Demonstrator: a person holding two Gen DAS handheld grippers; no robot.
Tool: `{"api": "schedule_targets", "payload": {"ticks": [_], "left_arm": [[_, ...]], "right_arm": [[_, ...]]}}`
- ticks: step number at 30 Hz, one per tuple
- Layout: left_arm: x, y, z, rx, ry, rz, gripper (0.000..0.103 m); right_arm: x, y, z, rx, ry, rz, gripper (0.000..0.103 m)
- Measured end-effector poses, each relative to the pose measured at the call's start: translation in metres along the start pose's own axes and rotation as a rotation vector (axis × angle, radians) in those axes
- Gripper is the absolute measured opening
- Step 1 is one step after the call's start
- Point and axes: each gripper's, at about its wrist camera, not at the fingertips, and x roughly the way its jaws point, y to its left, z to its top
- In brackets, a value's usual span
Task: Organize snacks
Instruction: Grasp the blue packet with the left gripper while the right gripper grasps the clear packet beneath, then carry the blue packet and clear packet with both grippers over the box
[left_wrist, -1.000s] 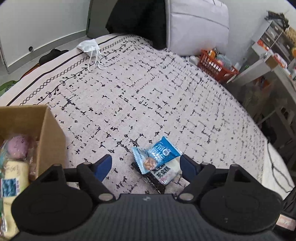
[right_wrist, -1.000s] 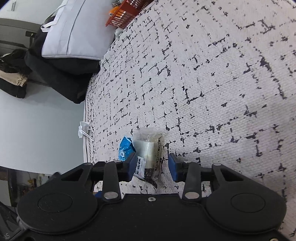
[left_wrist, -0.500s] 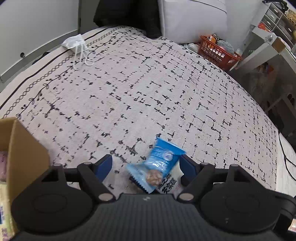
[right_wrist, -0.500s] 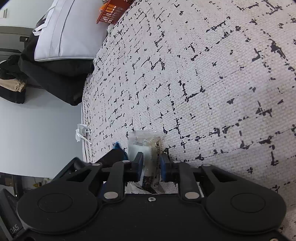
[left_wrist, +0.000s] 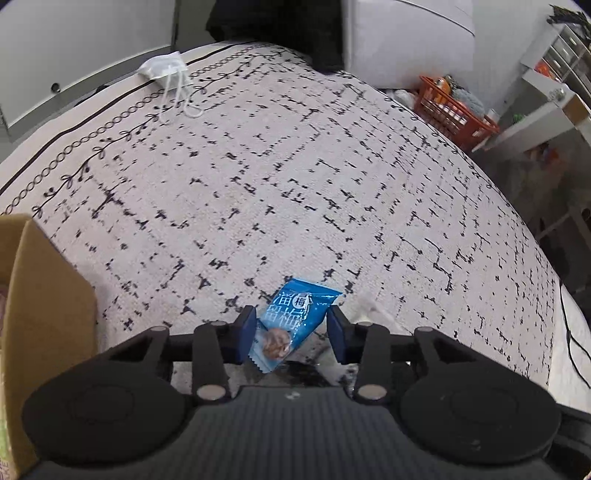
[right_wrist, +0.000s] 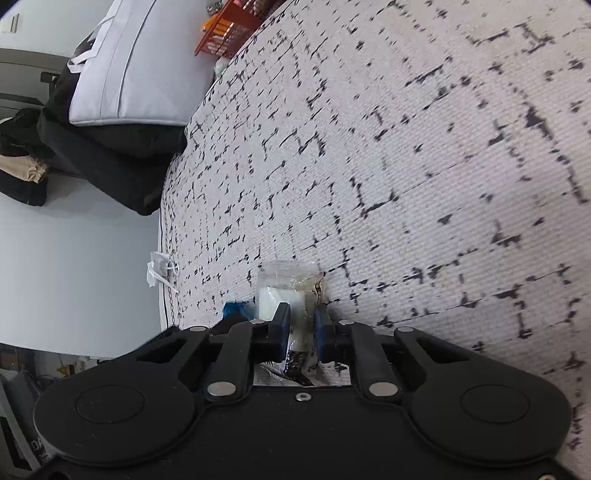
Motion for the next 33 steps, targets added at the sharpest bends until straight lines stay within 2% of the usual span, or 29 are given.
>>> {"api": "schedule_targets", "payload": {"ticks": [6, 12, 22, 33], "left_arm": [[-0.012, 0.003, -0.006, -0.033, 0.004, -0.010, 0.037], [-0.040, 0.002, -0.007, -0.051, -0.026, -0.036, 0.037], [-0.091, 0.015, -0.006, -0.076, -0.093, -0.039, 0.037], [-0.159, 0.050, -0.001, -0.105, -0.189, -0.005, 0.037]], "right_arm": [[-0.014, -0.002, -0.004, -0.013, -0.007, -0.005, 0.011], [-0.026, 0.009, -0.011, -0.059, -0.009, 0.020, 0.010], [-0.043, 0.035, -0.024, -0.140, 0.006, 0.101, 0.010], [-0.059, 0.073, -0.045, -0.227, 0.036, 0.218, 0.009]]}}
